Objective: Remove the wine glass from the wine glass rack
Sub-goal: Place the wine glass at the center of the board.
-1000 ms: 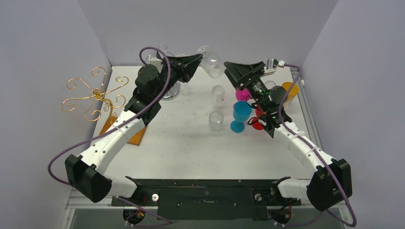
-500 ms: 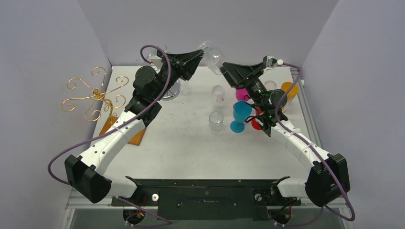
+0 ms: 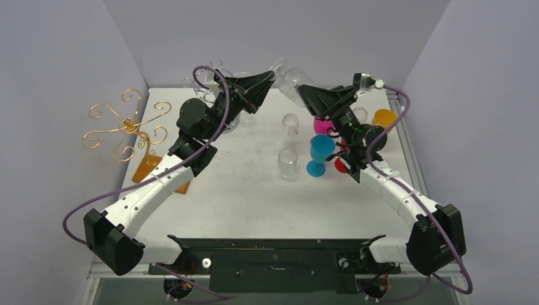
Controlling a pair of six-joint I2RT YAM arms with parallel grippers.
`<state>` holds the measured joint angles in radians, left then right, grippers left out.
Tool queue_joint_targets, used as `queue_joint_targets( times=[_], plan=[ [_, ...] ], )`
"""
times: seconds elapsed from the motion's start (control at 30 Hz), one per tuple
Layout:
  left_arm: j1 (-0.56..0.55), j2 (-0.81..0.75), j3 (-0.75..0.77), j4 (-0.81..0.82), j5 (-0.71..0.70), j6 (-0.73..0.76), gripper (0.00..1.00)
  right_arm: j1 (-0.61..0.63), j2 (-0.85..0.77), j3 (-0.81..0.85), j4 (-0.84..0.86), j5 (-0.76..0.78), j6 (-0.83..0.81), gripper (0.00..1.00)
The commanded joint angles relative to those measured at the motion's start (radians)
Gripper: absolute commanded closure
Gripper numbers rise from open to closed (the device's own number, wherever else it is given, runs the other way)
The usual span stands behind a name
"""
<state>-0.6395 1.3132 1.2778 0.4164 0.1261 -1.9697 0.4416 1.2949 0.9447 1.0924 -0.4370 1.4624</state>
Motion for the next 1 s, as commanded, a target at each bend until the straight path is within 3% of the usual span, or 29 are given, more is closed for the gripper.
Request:
queue_joint_targets(
  times=[0.0,0.1,0.23,0.3,0.33,0.37,0.4,0.5,0.77,0.97],
  plan=[
    [-0.005,-0.037,-0.022,0.105,0.009,0.001,1.00,0.015,-0.026,-0.006,0.124,-0.029,0.000,0.78],
    [-0.005,-0.041,-0.034,0.103,0.016,0.028,0.95,0.012,-0.042,-0.011,0.107,-0.030,-0.007,1.00],
    [-0.001,-0.051,-0.049,0.097,0.058,0.113,0.75,0.003,-0.092,-0.016,-0.018,-0.030,-0.058,1.00],
    [0.000,-0.062,-0.056,0.065,0.083,0.175,0.59,-0.005,-0.141,-0.015,-0.149,-0.020,-0.117,1.00],
    [0.000,-0.078,-0.068,0.051,0.087,0.220,0.46,-0.009,-0.159,-0.009,-0.208,-0.013,-0.173,1.00],
    [0.001,-0.087,-0.076,0.018,0.086,0.244,0.39,-0.010,-0.200,-0.001,-0.351,0.011,-0.204,1.00],
    [0.001,-0.104,-0.093,-0.019,0.086,0.293,0.25,-0.012,-0.237,0.020,-0.419,0.022,-0.271,1.00],
    [0.021,-0.146,-0.140,-0.073,0.086,0.372,0.02,-0.014,-0.288,0.062,-0.685,0.073,-0.367,1.00],
    [0.038,-0.256,-0.120,-0.388,0.044,0.772,0.04,-0.014,-0.321,0.236,-1.242,0.152,-0.592,1.00],
    [0.022,-0.282,-0.062,-0.606,-0.028,1.027,0.04,0.046,-0.303,0.342,-1.623,0.294,-0.735,1.00]
  ],
)
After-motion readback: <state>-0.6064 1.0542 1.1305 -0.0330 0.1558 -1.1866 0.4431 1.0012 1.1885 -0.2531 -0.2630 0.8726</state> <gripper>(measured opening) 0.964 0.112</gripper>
